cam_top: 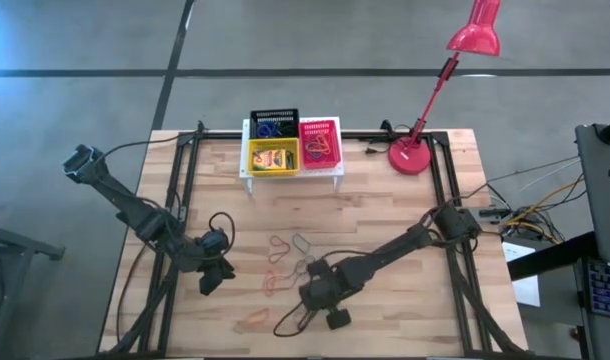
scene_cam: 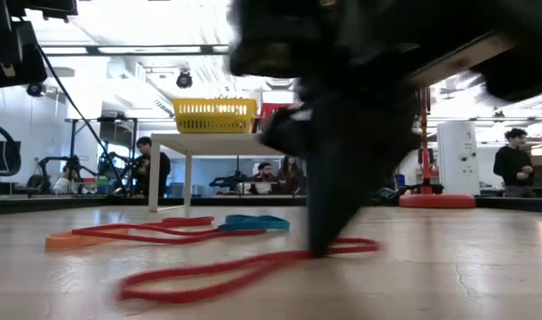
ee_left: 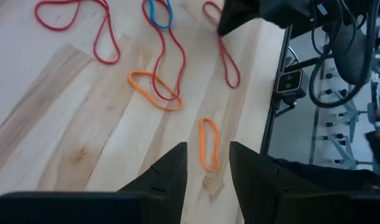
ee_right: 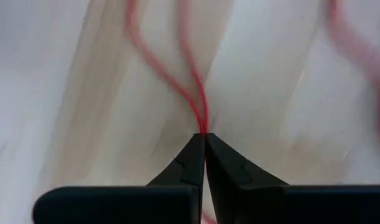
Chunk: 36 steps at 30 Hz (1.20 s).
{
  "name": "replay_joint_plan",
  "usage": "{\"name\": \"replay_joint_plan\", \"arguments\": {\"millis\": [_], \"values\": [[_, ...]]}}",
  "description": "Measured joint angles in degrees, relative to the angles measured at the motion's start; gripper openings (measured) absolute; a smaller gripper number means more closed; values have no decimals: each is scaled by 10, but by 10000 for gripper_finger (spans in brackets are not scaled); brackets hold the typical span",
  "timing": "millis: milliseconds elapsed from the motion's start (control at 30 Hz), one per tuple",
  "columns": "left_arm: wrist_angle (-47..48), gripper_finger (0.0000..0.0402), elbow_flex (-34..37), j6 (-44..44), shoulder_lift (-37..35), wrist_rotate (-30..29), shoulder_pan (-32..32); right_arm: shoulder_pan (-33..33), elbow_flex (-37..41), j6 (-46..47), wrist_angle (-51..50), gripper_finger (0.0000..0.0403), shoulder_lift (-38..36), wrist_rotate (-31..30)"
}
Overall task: Pick & Place Office Desk Supplies
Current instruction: Put the red rubber band into the red basket on the shelf
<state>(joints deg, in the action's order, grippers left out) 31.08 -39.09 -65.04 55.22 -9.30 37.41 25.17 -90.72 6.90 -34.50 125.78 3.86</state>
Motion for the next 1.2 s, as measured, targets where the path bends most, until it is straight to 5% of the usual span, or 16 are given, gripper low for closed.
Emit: {"name": "replay_joint_plan", "arguments": {"millis": [400,600,967,1200], "values": [[-2,124,0,24,0,-63,0,23,4,243,-78,8,-165,11],[-24,124,0,62,0,-107,0,1,3,347,-71,8,-261,-30],[-63,124,0,68,-1,-159,-1,-148,3,317,-54,8,-370,-219],[-75,124,0,60,-1,-212,-4,-297,2,240,-2,8,-385,-231]]}}
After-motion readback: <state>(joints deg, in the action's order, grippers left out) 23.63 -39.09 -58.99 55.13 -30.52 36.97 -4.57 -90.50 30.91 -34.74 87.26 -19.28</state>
